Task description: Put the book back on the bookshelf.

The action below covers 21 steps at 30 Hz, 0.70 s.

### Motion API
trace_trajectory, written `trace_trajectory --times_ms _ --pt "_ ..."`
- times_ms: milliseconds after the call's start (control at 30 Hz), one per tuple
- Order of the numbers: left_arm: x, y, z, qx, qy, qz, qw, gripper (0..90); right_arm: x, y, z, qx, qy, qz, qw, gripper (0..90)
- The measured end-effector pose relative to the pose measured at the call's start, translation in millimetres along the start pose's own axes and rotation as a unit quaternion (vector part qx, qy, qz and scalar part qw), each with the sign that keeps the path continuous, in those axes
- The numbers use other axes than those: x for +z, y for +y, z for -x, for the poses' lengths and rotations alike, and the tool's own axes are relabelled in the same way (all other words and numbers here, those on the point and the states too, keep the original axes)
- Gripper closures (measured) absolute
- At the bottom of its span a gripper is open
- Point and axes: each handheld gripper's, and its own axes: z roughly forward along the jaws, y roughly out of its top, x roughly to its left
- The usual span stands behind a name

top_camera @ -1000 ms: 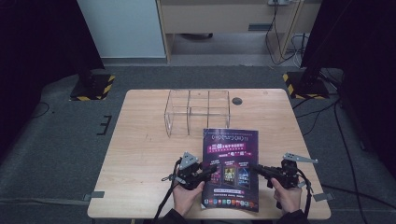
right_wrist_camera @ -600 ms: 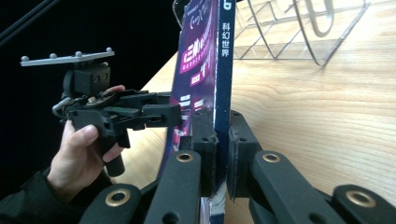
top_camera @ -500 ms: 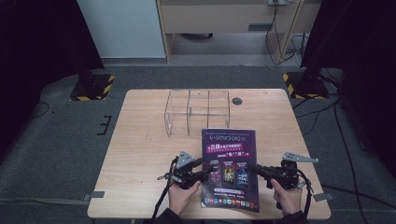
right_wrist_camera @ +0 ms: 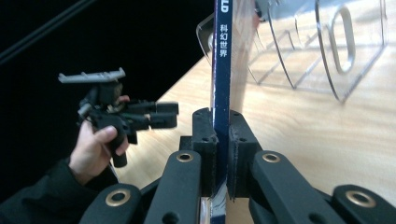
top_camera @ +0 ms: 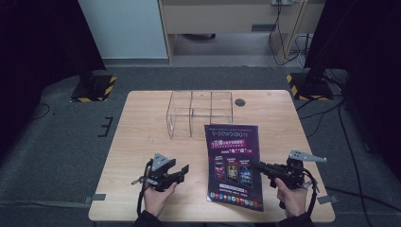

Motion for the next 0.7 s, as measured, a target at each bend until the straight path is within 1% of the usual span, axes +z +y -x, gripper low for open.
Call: trace_trajectory --times_ms 33,67,100,133,167,200,233,267,300,333,367,400,433,467,500,567,600,633,667,700 --pt "-4.3 -6.1 -12.3 -0.007 0.018 -0.007 0.9998 36.3 0.8 6.1 -4.5 -0.008 0.002 0.007 0.9999 84.7" --pt "-5.4 -8.5 -16.5 -0.008 0.025 -0.011 0.9996 35.6 1.3 8.9 -6.7 -0.011 0.002 0.009 0.9999 84.7" --pt "-5.4 -8.5 -16.5 -0.008 0.025 -0.011 0.9996 34.8 1.3 8.9 -6.7 -0.011 0.002 0.009 0.9999 84.7" --pt "-7.1 -12.2 -23.5 -0.006 0.038 -0.020 0.9991 34.8 1.4 11.2 -8.1 -0.015 0.001 0.010 0.9998 84.7" --pt "-8.6 -14.8 -29.0 -0.007 0.048 -0.026 0.9985 32.5 1.5 17.7 -11.9 -0.020 -0.001 0.017 0.9997 84.7" --pt "-11.5 -18.8 -38.3 -0.011 0.060 -0.034 0.9976 31.4 1.3 20.4 -13.2 -0.022 -0.001 0.021 0.9995 84.7" --pt "-11.5 -18.8 -38.3 -0.011 0.060 -0.034 0.9976 31.1 0.9 22.4 -14.2 -0.023 -0.003 0.024 0.9994 84.7" --pt "-15.4 -22.4 -47.6 -0.018 0.073 -0.038 0.9964 30.6 0.4 25.8 -15.8 -0.026 -0.004 0.030 0.9992 84.7" --pt "-15.4 -22.4 -47.6 -0.018 0.073 -0.038 0.9964 30.0 0.4 25.8 -15.8 -0.026 -0.004 0.030 0.9992 84.7" --pt "-17.7 -24.9 -55.3 -0.028 0.083 -0.039 0.9954 29.5 -0.5 31.5 -17.9 -0.030 -0.005 0.039 0.9988 84.7" --pt "-17.7 -24.9 -55.3 -0.028 0.083 -0.039 0.9954 29.4 -0.5 31.5 -17.9 -0.030 -0.005 0.039 0.9988 84.7" --pt "-18.2 -26.3 -62.1 -0.034 0.097 -0.043 0.9938 28.9 -0.6 37.8 -20.5 -0.038 -0.010 0.048 0.9981 84.7" --pt "-18.2 -26.3 -62.1 -0.034 0.097 -0.043 0.9938 28.6 -0.6 37.8 -20.5 -0.038 -0.010 0.048 0.9981 84.7" --pt "-17.3 -27.5 -66.3 -0.035 0.108 -0.047 0.9925 28.5 -0.4 44.4 -24.0 -0.045 -0.016 0.054 0.9974 84.7" --pt "-17.3 -27.5 -66.3 -0.035 0.108 -0.047 0.9925 28.4 -0.4 44.4 -24.0 -0.045 -0.016 0.054 0.9974 84.7" --pt "-16.9 -28.9 -69.4 -0.033 0.118 -0.054 0.9910 28.0 -1.1 50.9 -27.2 -0.051 -0.019 0.062 0.9966 84.7" --pt "-17.0 -29.7 -71.4 -0.030 0.126 -0.057 0.9899 27.3 -2.9 57.0 -29.1 -0.054 -0.020 0.072 0.9958 84.7" --pt "-16.8 -30.0 -72.6 -0.030 0.131 -0.058 0.9892 26.9 -3.8 59.3 -30.0 -0.054 -0.023 0.076 0.9954 84.7" --pt "-16.8 -30.0 -72.6 -0.030 0.131 -0.058 0.9892 26.6 -3.8 59.3 -30.0 -0.054 -0.023 0.076 0.9954 84.7" --pt "-16.3 -30.8 -74.1 -0.027 0.138 -0.058 0.9883 26.6 -4.8 62.4 -30.6 -0.057 -0.026 0.081 0.9947 84.7"
